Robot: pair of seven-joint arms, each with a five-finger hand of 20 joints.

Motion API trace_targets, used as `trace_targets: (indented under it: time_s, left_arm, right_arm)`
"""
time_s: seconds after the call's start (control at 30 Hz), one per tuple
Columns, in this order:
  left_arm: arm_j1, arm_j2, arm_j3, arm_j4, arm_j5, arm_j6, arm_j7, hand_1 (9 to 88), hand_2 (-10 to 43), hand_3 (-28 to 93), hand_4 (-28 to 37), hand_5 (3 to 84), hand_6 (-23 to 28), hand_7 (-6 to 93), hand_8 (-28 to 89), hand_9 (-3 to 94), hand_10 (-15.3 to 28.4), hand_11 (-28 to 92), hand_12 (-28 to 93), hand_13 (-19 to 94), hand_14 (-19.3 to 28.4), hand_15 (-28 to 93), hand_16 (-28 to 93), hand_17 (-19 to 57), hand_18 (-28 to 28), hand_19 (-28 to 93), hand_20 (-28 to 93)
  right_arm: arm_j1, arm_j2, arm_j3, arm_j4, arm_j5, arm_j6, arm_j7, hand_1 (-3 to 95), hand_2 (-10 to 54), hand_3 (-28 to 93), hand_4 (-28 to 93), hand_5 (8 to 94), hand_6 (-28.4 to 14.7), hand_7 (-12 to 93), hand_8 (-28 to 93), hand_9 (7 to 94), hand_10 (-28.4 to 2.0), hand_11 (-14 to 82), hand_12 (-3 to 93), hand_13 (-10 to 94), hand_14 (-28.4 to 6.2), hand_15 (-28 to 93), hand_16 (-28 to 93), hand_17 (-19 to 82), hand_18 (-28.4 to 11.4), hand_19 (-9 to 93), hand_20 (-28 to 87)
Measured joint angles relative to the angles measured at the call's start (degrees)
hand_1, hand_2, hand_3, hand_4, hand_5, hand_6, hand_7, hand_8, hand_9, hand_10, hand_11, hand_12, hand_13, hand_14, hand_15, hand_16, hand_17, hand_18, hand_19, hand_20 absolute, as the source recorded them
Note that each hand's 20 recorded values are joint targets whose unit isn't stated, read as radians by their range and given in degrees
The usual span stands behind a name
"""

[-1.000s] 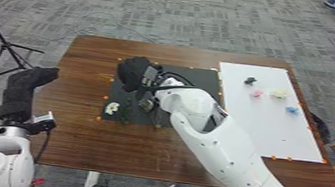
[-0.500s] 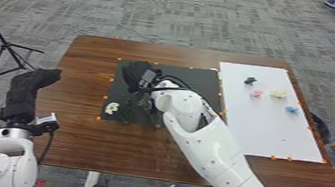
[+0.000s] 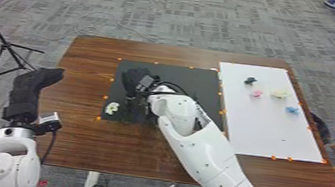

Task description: Arrange flowers

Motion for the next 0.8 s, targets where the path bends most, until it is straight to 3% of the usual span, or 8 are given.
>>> trace_targets:
  time_s: [0.3,0.8]
  left_arm:
    - [0.0,-0.33,0.30,0.00,-0.20,-0.02,0.17,26.4,25.8,67,-28.3,56.4,2.2,20.5,-9,54.3,13.9,22,10,42,15.6,21,-4,6.7,8.5,6,15]
    - [-0.7,-0.70,1.18,0.05,-0.14,-0.32,0.01,26.3,24.5,67,-28.3,56.1,2.2,20.5,-9,54.2,13.9,22,10,42,15.6,21,-4,6.7,8.4,6,15]
  right_arm:
    - [-0.4,0.1,-2.5,0.6,4.8,10.1,3.7,54.7,-1.3,56,-22,71.7,5.2,23,-8,77.1,-6.1,9.5,7.0,93,-1.7,59,34,56,-19.5,93,58]
    - [-2.0,-0.4,-0.9,0.7,-0.4,4.8,3.6,53.3,5.2,52,-22,63.3,3.9,25,-13,68.6,-5.4,11.2,4.7,92,-1.5,58,34,56,-19.2,93,55]
